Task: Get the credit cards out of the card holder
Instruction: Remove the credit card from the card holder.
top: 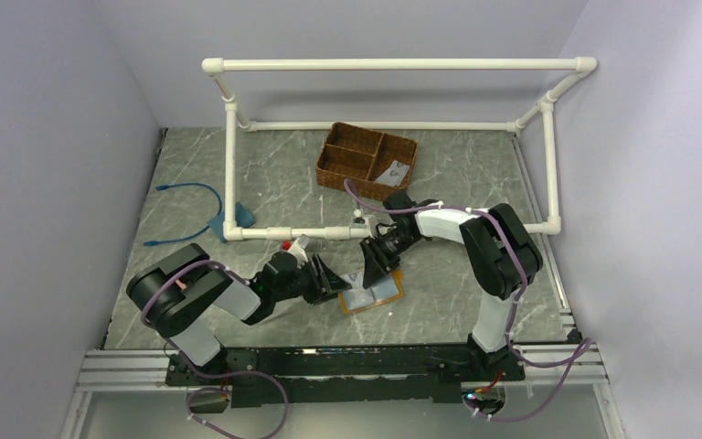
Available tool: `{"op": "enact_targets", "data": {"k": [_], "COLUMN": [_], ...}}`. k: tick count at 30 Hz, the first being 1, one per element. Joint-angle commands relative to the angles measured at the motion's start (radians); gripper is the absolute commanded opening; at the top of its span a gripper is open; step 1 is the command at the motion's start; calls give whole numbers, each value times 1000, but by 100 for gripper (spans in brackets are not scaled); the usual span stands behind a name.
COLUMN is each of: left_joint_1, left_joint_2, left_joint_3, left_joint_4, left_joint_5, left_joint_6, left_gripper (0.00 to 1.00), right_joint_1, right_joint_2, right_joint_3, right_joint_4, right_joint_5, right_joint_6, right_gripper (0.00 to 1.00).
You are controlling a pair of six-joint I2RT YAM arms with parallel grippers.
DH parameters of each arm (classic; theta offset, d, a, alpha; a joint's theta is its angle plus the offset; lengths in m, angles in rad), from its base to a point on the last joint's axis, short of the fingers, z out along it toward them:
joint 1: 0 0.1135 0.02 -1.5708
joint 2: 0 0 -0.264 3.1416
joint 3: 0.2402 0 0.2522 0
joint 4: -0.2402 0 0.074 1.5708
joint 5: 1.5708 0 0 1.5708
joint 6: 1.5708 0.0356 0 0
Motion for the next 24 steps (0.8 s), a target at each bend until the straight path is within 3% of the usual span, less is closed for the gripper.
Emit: {"op": "enact_targets", "data": {"k": [1,3,6,9,12,18,24], "left_joint_1": [-12,-12,-13,-12,-12,1,5], "left_joint_2": [-35,-34,-18,10,44,57,-20], "left_joint_3": [31,33,30,26,18,-63,-70], "left_joint_4": [-152,-163,-145,-92,-3,188,128], "left_joint_5": [-34,-37,-33,-17,6,20,38], "left_joint_6": [65,69,67,70,86,126,147], "left_gripper": [47,37,35,26,1,0,0], "right_joint_1": [3,3,3,2,3,-3,2], "right_joint_2": [3,1,0,0,-5,-59,-95], "right_joint_3": [6,9,11,13,16,36,48], "right_joint_4": [19,15,11,6,2,-39,-92], "right_joint_5": [-74,-76,-79,-81,-72,-7,-44], "right_joint_6": [-4,-10,-16,-22,-30,-101,-182], "right_gripper": [39,39,39,39,39,44,48]}}
